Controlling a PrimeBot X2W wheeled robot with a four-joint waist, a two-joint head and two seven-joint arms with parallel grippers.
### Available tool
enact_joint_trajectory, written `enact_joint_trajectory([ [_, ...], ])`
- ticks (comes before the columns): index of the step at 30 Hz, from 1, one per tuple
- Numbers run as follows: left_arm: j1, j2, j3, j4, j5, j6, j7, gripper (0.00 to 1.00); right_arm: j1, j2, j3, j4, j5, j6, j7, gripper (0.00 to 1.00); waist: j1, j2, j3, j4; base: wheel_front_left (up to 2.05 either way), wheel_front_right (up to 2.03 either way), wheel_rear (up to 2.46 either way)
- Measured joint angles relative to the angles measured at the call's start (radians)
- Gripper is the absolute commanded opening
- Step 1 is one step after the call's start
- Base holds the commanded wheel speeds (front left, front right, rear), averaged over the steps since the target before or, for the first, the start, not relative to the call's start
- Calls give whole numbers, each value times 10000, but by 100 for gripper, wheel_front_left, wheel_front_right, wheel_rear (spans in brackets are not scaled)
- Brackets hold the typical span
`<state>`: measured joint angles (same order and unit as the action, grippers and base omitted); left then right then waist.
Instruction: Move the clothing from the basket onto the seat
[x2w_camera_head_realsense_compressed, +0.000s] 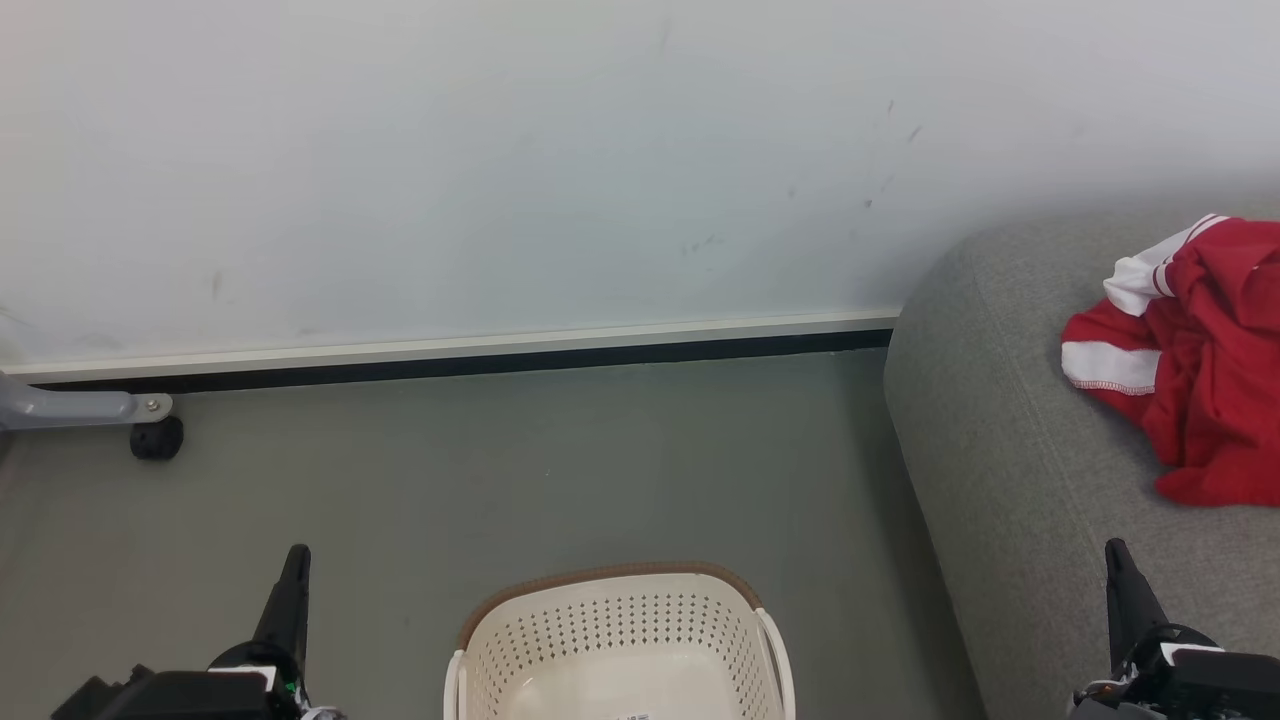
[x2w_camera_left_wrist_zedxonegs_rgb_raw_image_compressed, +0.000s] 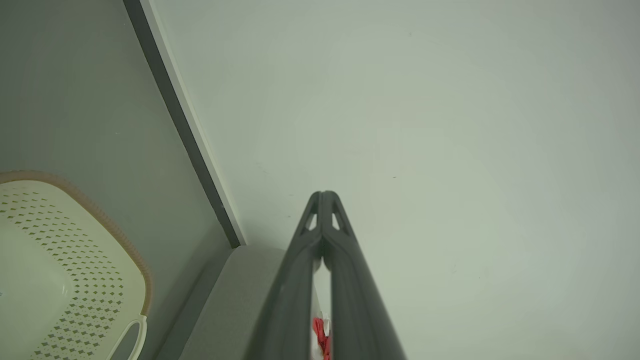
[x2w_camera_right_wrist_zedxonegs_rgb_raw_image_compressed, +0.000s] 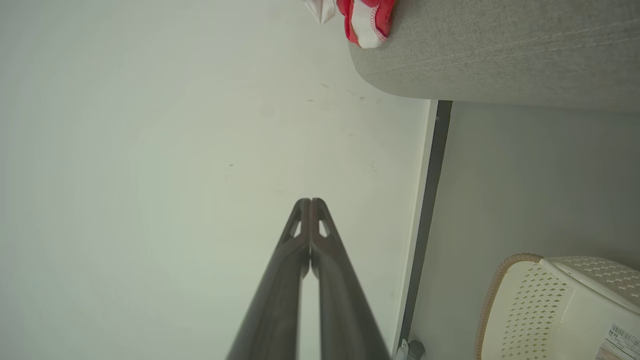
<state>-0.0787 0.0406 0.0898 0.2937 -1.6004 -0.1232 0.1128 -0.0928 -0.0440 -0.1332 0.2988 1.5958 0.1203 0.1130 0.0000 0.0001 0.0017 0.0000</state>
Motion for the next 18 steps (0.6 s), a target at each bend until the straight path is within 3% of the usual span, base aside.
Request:
enact_joint_trajectory([
  [18, 0, 0, 0, 19, 0, 0, 0, 0, 0, 0, 2, 0, 0, 0, 0, 0, 0, 0, 0, 0, 0, 0, 0],
])
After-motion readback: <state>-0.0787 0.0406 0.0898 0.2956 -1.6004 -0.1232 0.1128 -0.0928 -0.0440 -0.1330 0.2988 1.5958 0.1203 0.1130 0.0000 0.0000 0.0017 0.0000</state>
